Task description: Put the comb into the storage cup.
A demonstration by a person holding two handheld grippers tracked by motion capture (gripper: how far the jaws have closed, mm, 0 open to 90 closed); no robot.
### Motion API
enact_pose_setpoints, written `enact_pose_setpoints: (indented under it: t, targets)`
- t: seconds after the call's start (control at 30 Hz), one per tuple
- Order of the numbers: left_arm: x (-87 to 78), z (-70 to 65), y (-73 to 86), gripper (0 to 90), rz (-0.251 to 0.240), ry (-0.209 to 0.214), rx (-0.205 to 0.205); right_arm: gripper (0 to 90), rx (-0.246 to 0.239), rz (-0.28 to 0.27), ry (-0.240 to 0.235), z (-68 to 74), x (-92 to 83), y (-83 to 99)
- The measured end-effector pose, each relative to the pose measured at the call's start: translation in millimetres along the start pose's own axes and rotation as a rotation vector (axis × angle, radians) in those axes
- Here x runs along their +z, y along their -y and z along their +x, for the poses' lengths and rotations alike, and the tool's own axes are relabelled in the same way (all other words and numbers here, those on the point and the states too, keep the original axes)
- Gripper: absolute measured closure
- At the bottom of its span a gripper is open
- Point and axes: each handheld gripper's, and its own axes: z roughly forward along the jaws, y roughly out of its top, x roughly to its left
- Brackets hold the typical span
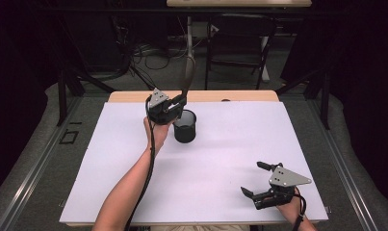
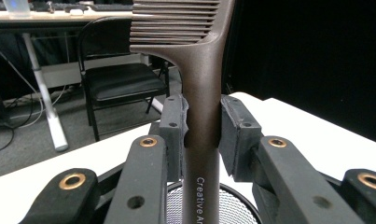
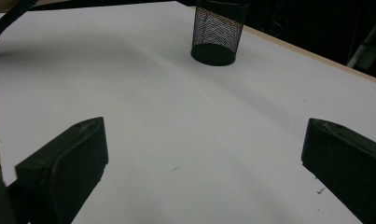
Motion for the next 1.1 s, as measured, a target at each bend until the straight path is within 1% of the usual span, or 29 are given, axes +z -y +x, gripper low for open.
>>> enact_pose_setpoints:
  t: [0.13,0.2,0.23,0.27,0.37,0.53,0.6,0.7,1.1]
  targets:
    - [2.3,-1.4,2.8,72.4,0.004,0.004,0.006,0.1,-0.001,0.0,0.001,-0.7,0.8,0.4]
    - [3.8,-2.0,4.6,72.4,0.013,0.007,0.011,0.1,-0.001,0.0,0.002,-0.4,0.5,0.1]
    - [4.9,-2.3,5.6,72.4,0.012,0.009,0.005,0.1,-0.001,-0.001,0.001,-0.3,0.7,0.2]
    - [5.4,-2.4,5.9,72.4,0.015,0.008,0.007,0.1,-0.003,0.0,0.0,-0.4,0.7,0.3]
    - [5.7,-2.4,6.2,72.4,0.011,0.011,0.009,0.1,-0.002,-0.001,-0.001,-0.3,0.2,0.1]
    - [6.4,-1.8,7.8,72.4,0.021,0.007,0.005,0.1,-0.003,0.001,-0.001,-0.5,0.7,0.4]
    - [6.5,-2.2,8.9,72.4,0.019,0.004,0.006,0.1,-0.003,-0.001,-0.001,-0.2,0.5,0.2]
    - [7.2,-3.0,11.5,72.4,0.031,0.006,0.013,0.1,-0.004,-0.001,0.0,-0.4,0.6,0.3]
    - [8.9,-2.0,19.6,72.4,0.035,0.002,0.008,0.1,-0.001,0.004,-0.003,-0.2,0.9,0.5]
